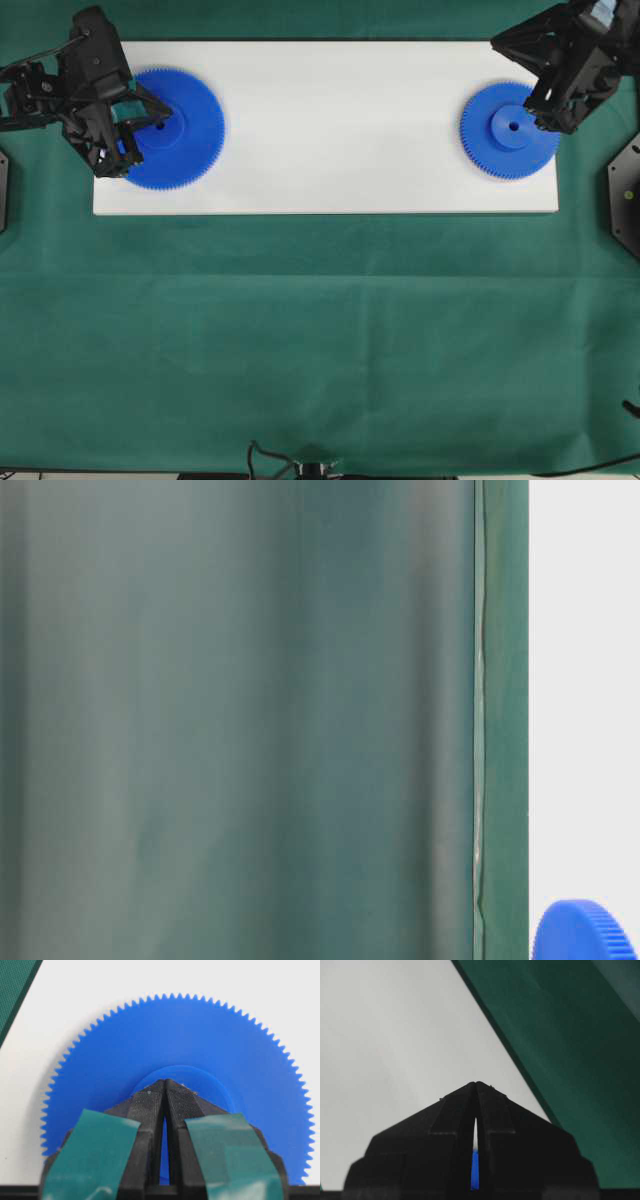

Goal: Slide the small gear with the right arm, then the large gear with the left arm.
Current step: 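Push the large gear right with the left gripper toward the small gear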

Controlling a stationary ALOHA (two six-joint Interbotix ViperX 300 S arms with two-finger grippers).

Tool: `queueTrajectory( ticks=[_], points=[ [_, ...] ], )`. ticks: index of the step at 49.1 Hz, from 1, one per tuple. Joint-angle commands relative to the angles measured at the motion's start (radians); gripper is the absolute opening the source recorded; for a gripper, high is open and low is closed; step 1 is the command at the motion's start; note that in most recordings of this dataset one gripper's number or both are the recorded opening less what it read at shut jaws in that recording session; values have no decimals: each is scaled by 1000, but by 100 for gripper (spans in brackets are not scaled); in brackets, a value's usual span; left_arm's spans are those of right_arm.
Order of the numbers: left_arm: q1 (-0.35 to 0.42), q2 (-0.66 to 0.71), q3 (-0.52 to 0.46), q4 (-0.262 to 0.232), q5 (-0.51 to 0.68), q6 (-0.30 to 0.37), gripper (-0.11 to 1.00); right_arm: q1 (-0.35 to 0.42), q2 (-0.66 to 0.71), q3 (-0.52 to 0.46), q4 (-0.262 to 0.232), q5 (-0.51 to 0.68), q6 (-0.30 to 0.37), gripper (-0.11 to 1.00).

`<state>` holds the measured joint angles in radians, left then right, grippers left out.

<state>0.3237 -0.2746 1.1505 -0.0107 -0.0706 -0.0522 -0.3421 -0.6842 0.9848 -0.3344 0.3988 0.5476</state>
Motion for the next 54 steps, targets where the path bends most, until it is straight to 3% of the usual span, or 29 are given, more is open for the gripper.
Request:
queueTrajectory(
  ticks=[1, 35, 54],
  points=[
    [-12, 3, 8, -5, 28, -11, 0, 0, 2, -9, -2, -8, 2, 52],
    [-12, -176, 43, -5, 66, -11, 0, 0, 44, -18, -2, -26, 2, 52],
    [-26, -117, 8, -5, 51, -12, 0, 0, 44, -18, -2, -26, 3, 52]
  ],
)
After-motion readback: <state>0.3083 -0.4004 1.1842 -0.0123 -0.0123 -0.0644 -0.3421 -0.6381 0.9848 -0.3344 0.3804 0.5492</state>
